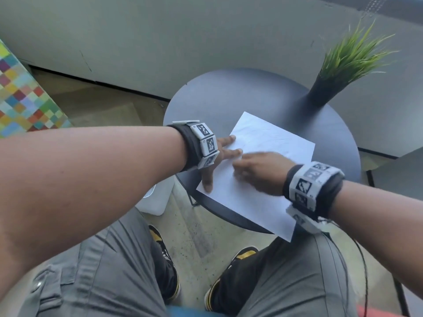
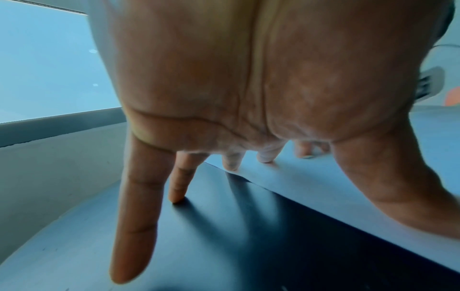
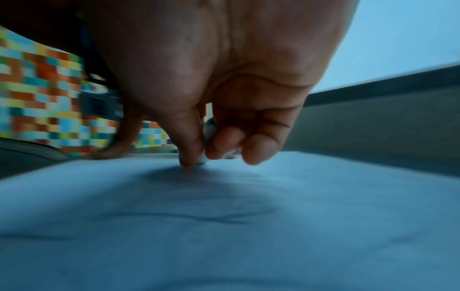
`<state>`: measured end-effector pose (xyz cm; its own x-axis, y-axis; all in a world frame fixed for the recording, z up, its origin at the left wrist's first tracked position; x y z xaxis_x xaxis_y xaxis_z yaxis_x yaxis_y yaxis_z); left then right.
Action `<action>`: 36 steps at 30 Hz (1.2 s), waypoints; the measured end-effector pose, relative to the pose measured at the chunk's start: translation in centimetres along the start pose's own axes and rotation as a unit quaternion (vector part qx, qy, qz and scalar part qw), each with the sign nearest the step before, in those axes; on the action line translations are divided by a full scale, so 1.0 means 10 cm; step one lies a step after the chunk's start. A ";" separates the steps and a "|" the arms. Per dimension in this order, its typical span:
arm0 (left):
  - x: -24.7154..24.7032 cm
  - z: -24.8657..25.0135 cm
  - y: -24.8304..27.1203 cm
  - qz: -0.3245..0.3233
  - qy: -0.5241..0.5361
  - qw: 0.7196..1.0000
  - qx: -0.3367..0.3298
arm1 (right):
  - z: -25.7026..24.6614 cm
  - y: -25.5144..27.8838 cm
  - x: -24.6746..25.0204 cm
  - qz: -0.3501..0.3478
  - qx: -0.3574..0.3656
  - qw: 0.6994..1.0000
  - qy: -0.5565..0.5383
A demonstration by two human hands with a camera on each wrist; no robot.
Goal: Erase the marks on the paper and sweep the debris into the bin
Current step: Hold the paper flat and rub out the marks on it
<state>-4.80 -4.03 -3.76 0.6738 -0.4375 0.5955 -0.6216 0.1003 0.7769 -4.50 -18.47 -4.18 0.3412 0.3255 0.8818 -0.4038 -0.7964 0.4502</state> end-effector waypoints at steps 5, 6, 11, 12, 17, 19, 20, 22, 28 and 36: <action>-0.08 0.02 0.03 0.014 0.058 0.998 -0.009 | 0.21 0.00 0.00 0.023 -0.090 0.995 -0.027; -0.11 0.04 0.03 0.023 0.067 0.998 -0.007 | 0.16 0.02 -0.01 0.025 -0.092 0.995 -0.028; -0.13 0.13 0.10 0.039 0.046 0.998 0.017 | -0.26 0.14 -0.20 -0.020 0.026 0.999 0.006; -0.12 0.14 0.11 0.039 0.045 0.998 0.019 | -0.31 0.15 -0.21 -0.036 0.053 0.998 0.024; -0.13 0.12 0.08 0.040 0.059 0.997 0.018 | 0.02 0.09 0.01 0.026 -0.048 0.998 0.031; -0.14 0.13 0.07 0.037 0.055 0.998 0.020 | -0.22 0.12 -0.09 -0.014 0.020 0.999 0.041; -0.13 0.14 0.06 0.037 0.054 0.998 0.021 | -0.35 0.17 -0.14 -0.047 0.061 0.996 0.034; -0.14 0.15 0.04 0.035 0.059 0.997 0.018 | -0.31 0.17 -0.11 -0.060 0.058 0.996 0.044; -0.12 0.18 0.03 0.027 0.069 0.997 0.020 | -0.26 0.17 -0.13 -0.016 0.040 0.999 0.019; -0.08 0.19 0.04 0.030 0.062 0.997 0.025 | -0.15 0.13 -0.07 0.014 -0.025 0.999 0.015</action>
<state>-6.33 -5.34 -4.37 0.6764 -0.3185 0.6641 -0.6797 0.0772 0.7294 -6.56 -18.98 -4.03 0.3040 0.3181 0.8980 -0.4559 -0.7791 0.4303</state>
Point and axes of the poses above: each hand's wrist, its own y-axis away from the middle knuckle, its own x-axis out of the back of the hand, z = x × y, the point moved 3 cm from there along -y, towards the middle knuckle, and after that the axes turned 10 degrees about -z, right-handed, at the moved point
